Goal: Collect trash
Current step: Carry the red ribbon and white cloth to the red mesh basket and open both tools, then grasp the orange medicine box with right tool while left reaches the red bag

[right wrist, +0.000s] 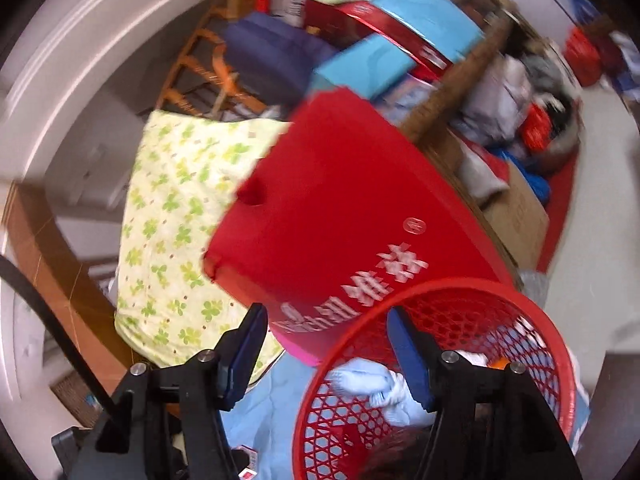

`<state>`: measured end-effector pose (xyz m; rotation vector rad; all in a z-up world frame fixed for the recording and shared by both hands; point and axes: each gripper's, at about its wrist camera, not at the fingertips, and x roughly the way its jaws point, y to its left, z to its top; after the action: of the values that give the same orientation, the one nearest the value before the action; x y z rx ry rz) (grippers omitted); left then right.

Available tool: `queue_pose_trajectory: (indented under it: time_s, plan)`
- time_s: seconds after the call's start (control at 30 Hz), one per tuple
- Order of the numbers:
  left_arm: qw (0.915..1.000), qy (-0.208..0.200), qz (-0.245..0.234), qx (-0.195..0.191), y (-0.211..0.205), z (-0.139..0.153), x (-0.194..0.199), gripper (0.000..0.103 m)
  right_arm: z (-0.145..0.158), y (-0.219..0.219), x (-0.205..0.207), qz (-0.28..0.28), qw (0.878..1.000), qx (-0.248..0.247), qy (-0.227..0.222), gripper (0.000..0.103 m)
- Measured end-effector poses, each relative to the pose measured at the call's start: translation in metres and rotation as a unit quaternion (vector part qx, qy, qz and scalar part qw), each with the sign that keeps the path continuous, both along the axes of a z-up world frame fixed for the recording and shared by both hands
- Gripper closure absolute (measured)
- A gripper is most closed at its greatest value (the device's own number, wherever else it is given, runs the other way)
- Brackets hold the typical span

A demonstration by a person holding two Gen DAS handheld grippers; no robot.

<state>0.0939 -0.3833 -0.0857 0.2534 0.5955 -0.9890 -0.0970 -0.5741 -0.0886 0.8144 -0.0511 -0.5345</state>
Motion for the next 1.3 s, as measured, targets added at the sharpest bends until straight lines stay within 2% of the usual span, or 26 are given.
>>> queue_pose_trajectory:
  time_s: [0.17,0.3,0.4,0.5,0.6,0.77,1.0,1.1,1.3]
  plan:
    - [0.9966,-0.013,0.08,0.01,0.072,-0.016,0.031,0.051,0.019,0.043,0.033,0.05,0.996,-0.077,0.014,0.037]
    - [0.9847,-0.009,0.174,0.013,0.149,-0.03,0.071,0.051,0.025,0.083,0.067,0.102,0.987,-0.124,0.028,0.037]
    - [0.9711,-0.008,0.238,0.012,0.2,-0.038,0.095,0.051,0.023,0.11,0.094,0.149,0.979,-0.13,0.041,0.037]
    - [0.9596,0.008,0.281,0.002,0.243,-0.046,0.113,0.05,0.015,0.132,0.123,0.194,0.972,-0.118,0.059,0.037]
    - [0.9522,0.024,0.304,-0.008,0.271,-0.057,0.125,0.049,0.005,0.153,0.151,0.223,0.964,-0.112,0.088,0.037]
    - [0.9469,0.06,0.316,0.01,0.287,-0.076,0.145,0.048,-0.017,0.188,0.192,0.264,0.948,-0.11,0.137,0.037]
    - [0.9469,0.05,0.315,0.043,0.286,-0.082,0.146,0.047,-0.044,0.223,0.227,0.303,0.93,-0.104,0.182,0.037]
    - [0.9467,0.048,0.315,0.05,0.283,-0.083,0.145,0.043,-0.051,0.233,0.238,0.313,0.922,-0.106,0.201,0.037]
    - [0.9448,0.038,0.322,0.047,0.28,-0.078,0.144,0.042,-0.059,0.232,0.239,0.304,0.922,-0.113,0.212,0.037]
